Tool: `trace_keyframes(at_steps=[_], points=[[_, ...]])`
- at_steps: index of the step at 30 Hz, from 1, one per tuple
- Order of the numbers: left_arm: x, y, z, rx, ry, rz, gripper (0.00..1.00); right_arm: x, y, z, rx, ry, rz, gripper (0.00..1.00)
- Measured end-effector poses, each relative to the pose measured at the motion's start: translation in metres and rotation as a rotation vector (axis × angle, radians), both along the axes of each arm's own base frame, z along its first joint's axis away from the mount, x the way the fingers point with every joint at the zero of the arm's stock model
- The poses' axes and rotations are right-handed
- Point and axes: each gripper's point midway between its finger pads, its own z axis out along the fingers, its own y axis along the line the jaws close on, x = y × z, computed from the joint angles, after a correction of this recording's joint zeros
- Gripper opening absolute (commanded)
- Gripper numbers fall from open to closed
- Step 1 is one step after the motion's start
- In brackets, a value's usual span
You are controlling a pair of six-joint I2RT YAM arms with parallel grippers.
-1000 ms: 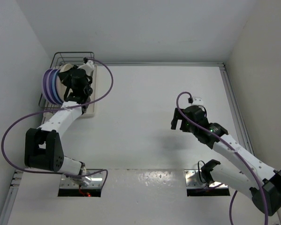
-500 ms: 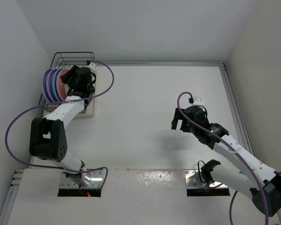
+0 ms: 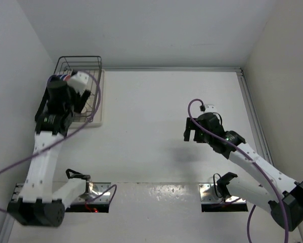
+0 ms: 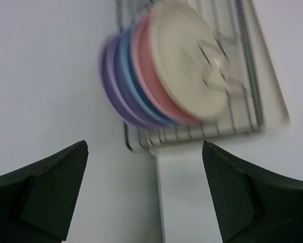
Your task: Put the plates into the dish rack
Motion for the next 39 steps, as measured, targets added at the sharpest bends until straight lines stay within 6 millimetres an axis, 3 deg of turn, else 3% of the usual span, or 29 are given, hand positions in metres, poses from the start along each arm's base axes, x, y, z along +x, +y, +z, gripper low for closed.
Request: trace_keyframes(at_steps=[1, 5, 9, 11, 13, 17, 21, 27, 39], points=[[-0.021, -0.003, -0.013, -0.004, 0.031, -0.032, 1.0, -0.001, 0.001, 0.0, 0.002, 0.004, 0.011, 1.0], [-0.094, -0.015, -0.108, -0.014, 0.208, -0.14, 1.0, -0.004, 0.006, -0.001, 0.011, 0.009, 0.047, 1.0], [-0.13, -0.026, -0.199, -0.052, 0.371, -0.205, 1.0, -0.01, 0.005, -0.003, 0.029, -0.003, 0.062, 1.0], [-0.144, -0.03, -0.226, -0.07, 0.39, -0.226, 1.0, -0.015, 0.003, -0.008, 0.037, -0.006, 0.065, 1.0], [-0.148, -0.031, -0.232, -0.072, 0.337, -0.227, 1.0, -0.019, 0.001, -0.014, 0.045, -0.01, 0.06, 1.0], [-0.141, -0.032, -0.222, -0.074, 0.211, -0.23, 1.0, -0.031, -0.006, -0.036, 0.053, 0.007, 0.038, 1.0], [-0.136, -0.043, -0.228, -0.098, 0.215, -0.284, 1.0, -0.038, -0.01, -0.051, 0.052, 0.031, 0.025, 1.0], [-0.135, -0.051, -0.242, -0.122, 0.276, -0.326, 1.0, -0.036, -0.012, -0.051, 0.055, 0.018, 0.0, 1.0], [-0.134, -0.054, -0.242, -0.13, 0.271, -0.344, 1.0, -0.033, -0.015, -0.049, 0.052, 0.005, -0.024, 1.0]])
